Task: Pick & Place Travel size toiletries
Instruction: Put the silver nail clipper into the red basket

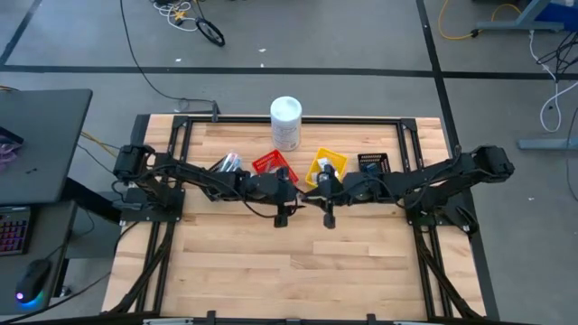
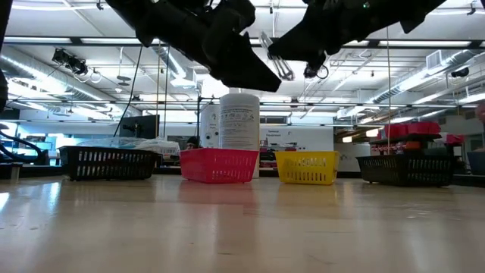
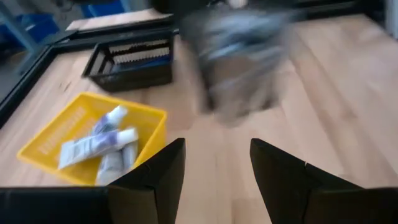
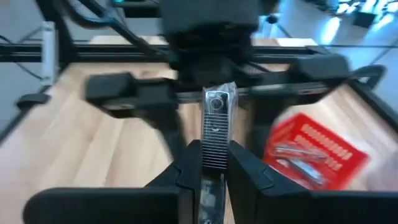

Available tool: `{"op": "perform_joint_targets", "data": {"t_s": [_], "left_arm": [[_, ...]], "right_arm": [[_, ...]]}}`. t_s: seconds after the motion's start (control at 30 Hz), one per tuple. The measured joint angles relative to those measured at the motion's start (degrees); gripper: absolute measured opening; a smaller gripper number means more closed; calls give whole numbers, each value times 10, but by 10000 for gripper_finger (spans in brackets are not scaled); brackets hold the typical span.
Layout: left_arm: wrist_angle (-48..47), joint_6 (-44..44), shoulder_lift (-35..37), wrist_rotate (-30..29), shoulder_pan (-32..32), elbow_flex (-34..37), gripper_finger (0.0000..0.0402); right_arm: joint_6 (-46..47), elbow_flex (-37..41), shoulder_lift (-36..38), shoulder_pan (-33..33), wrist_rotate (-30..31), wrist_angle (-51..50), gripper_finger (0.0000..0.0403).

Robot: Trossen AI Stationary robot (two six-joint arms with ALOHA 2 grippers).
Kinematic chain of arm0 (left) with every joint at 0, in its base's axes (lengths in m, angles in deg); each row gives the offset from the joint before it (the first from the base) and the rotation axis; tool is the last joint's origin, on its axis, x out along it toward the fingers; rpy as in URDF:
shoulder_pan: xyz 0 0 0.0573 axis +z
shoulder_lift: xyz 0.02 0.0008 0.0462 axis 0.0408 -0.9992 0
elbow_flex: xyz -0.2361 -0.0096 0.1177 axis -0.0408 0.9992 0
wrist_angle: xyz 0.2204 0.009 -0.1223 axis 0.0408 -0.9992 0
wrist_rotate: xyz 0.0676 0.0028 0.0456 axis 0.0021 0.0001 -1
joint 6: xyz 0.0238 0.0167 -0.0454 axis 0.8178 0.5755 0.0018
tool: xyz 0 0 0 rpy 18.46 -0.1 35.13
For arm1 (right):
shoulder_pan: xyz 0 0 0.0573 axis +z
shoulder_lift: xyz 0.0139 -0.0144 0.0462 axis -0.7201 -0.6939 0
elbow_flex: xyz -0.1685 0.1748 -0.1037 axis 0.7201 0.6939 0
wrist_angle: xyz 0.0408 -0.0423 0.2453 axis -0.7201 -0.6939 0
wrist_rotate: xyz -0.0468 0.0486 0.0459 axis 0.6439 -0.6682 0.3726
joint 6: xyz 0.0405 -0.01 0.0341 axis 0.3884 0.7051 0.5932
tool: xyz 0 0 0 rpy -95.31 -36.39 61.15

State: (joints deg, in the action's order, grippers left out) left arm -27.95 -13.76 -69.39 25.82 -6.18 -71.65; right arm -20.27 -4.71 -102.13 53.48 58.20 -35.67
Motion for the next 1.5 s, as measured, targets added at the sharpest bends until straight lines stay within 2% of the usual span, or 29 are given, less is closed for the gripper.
{"op": "perform_joint_targets", "data": {"t_s": [0.1,0.43,0.8,0.97,1.2,1.33,1.5], "left_arm": [[22,7,0,15,-4,0,190],[57,6,1,3,-6,0,187],[51,1,1,-2,-6,2,104],[40,1,1,2,-6,2,96],[27,4,1,-51,-7,0,109],[20,2,1,-70,-5,-1,94],[7,2,1,-98,-4,-1,89]], "right_arm": [[-5,0,0,2,15,-5,56],[-5,0,0,3,9,-19,56],[-3,1,-30,0,11,31,56],[-2,1,-38,-7,8,33,70],[5,0,-40,-8,11,32,98],[1,-1,-40,-7,62,21,101],[7,-1,-40,-8,86,8,103]]}}
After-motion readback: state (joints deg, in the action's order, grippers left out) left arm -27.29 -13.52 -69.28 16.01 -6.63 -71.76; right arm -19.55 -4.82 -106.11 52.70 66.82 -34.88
